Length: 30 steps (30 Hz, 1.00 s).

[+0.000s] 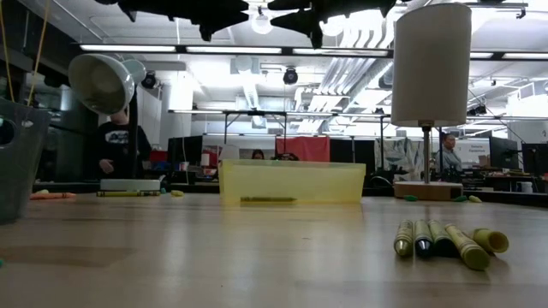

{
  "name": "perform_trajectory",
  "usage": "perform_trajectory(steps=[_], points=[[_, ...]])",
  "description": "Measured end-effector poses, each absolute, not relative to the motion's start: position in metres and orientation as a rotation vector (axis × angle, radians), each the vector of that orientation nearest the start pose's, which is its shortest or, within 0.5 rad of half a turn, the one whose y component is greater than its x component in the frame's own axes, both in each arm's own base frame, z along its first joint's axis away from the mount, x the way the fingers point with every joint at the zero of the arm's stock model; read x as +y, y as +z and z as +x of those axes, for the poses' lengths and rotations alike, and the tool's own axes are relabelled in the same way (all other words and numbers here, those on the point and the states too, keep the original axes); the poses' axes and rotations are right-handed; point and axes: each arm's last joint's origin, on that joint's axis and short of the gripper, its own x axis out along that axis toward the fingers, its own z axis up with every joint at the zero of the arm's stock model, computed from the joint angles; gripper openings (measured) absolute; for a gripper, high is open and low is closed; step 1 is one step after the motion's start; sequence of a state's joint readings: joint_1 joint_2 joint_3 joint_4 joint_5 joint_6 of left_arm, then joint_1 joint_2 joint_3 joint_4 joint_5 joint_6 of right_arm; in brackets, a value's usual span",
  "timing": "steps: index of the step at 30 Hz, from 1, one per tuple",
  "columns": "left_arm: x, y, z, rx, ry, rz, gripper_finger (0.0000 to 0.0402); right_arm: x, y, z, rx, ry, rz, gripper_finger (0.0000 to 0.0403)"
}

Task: Sort crayons
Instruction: Put the orange crayon into the green bin

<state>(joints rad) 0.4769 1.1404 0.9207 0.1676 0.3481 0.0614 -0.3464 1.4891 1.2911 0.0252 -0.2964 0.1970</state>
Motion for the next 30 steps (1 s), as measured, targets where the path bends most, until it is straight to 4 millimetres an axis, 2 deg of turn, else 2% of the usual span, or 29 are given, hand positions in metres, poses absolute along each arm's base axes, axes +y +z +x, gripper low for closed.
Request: perform_trajectory(steps=[11,14,17,20,25,28,30], points=[[0.107,0.339,0.233,0.09,0.123,-0.078,0.0147,-0.11,0.358,0.326,0.183,-0.099,0.234,0.0154],[0.106,0.337,0.23,0.178,0.141,-0.153,0.0147,-0.111,0.356,0.326,0.2,-0.125,0.237,0.0154],[0.102,0.337,0.223,0.391,0.229,-0.219,0.0147,-0.111,0.354,0.325,0.224,-0.135,0.243,0.0154],[0.095,0.328,0.214,0.664,0.35,-0.324,0.0147,-0.111,0.351,0.325,0.246,-0.159,0.247,0.0154],[0.075,0.294,0.196,1.133,0.539,-0.662,0.0147,-0.112,0.349,0.324,0.274,-0.207,0.248,0.0154],[0.06,0.273,0.188,1.405,0.68,-0.763,0.0147,-0.114,0.348,0.323,0.276,-0.216,0.239,0.0154],[0.052,0.259,0.184,1.508,0.79,-0.79,0.0147,-0.114,0.348,0.323,0.277,-0.216,0.222,0.0154]])
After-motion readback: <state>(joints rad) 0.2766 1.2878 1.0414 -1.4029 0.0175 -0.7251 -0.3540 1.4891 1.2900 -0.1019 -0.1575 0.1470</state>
